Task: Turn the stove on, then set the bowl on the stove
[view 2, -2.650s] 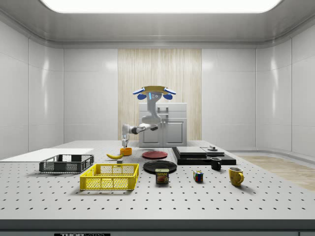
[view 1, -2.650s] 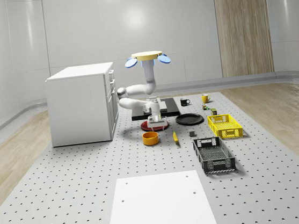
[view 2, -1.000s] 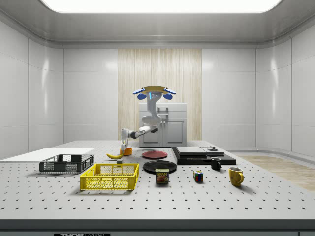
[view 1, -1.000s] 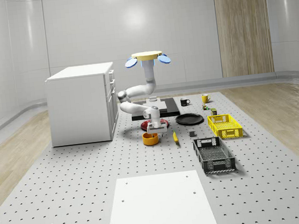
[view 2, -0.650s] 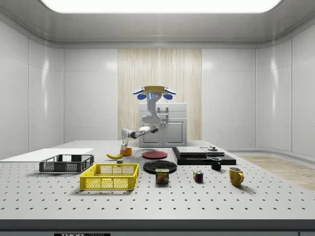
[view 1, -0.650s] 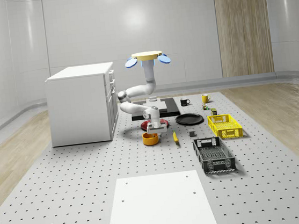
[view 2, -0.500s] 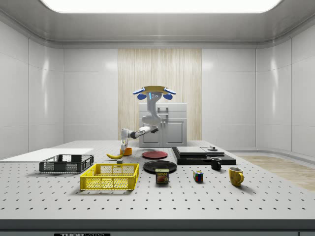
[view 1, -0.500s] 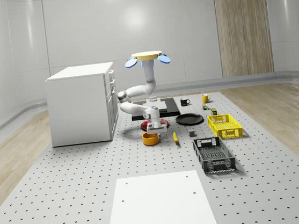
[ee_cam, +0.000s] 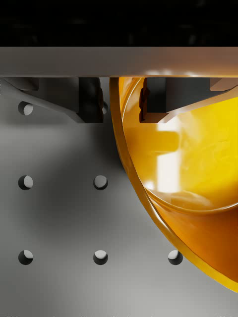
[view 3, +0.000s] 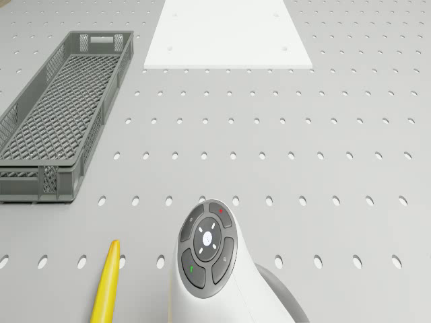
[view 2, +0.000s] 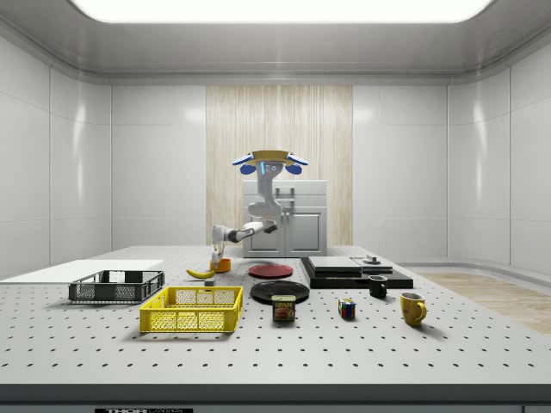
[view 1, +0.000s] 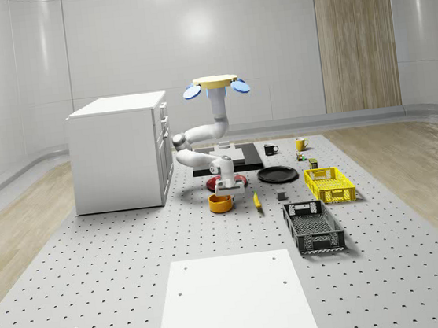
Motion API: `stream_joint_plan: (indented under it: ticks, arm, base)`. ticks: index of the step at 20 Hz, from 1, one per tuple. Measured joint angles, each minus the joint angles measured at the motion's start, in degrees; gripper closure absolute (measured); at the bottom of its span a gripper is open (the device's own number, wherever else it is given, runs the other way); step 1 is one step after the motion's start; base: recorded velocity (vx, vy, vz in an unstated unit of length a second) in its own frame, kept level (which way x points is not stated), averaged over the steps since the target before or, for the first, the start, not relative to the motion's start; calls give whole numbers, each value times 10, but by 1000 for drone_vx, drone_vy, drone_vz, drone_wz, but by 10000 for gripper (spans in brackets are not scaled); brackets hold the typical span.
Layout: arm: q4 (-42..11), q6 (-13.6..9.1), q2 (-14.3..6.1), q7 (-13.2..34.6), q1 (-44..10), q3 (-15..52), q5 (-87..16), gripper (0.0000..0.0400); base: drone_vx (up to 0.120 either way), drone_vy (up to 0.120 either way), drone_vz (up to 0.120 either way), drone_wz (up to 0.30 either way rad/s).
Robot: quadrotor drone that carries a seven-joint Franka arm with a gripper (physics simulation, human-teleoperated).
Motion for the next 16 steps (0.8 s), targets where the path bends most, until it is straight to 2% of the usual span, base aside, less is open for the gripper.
stream_joint_plan:
  ticks: [4,8,16]
  arm:
    - [-12,-12,-1,0,6,17,15,298]
    - [-25,-25,-3,1,11,36,32,299]
    - [-34,-34,-5,2,14,52,47,300]
  base:
    - [0,0,10,0]
    - [0,0,120,0]
    - [-115,110,120,0]
